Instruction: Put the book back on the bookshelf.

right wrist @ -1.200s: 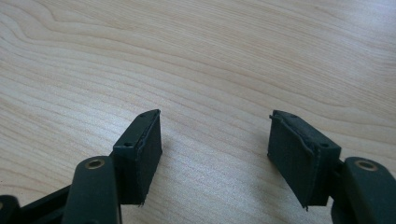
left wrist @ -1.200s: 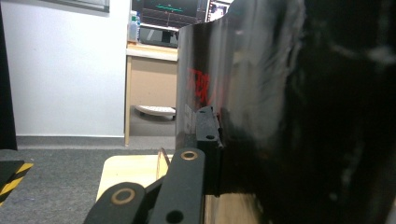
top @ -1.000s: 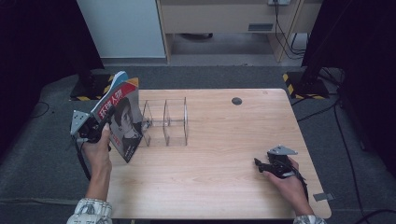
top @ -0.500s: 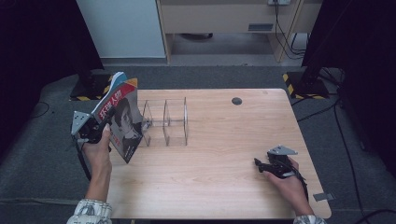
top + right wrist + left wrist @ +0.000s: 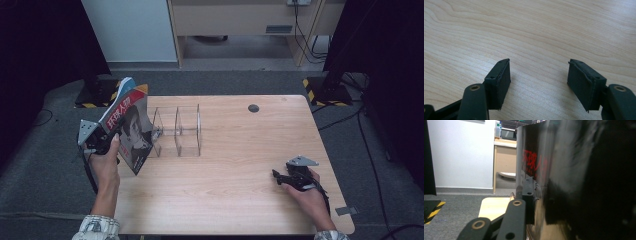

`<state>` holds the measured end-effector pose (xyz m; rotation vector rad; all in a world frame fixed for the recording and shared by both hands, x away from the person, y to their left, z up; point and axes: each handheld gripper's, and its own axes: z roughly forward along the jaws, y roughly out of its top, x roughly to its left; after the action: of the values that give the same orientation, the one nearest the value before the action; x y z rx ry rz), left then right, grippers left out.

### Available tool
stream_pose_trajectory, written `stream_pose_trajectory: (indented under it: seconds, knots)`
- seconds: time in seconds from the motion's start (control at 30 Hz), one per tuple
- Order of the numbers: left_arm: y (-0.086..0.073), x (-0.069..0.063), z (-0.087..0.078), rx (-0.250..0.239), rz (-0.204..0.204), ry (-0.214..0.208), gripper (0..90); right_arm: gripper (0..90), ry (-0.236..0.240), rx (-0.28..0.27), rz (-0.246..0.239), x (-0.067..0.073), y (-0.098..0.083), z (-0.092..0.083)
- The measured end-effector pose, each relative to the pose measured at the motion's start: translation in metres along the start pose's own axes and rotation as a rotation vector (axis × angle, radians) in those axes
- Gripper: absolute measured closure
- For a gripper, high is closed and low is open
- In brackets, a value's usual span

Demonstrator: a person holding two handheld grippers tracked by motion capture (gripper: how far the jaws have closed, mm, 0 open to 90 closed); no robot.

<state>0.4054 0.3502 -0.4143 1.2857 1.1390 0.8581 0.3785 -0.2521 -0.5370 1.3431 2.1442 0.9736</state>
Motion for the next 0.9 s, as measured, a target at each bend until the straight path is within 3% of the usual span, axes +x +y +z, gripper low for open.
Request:
stream_pose_trajectory:
  seconds: [0.9]
  knots:
    - [-0.0014,-0.0034,-0.0049,-0.016,0.022,0.031,55.6,34.6,-0.001,-0.002,0.0,0.0003,-0.0001,0.0]
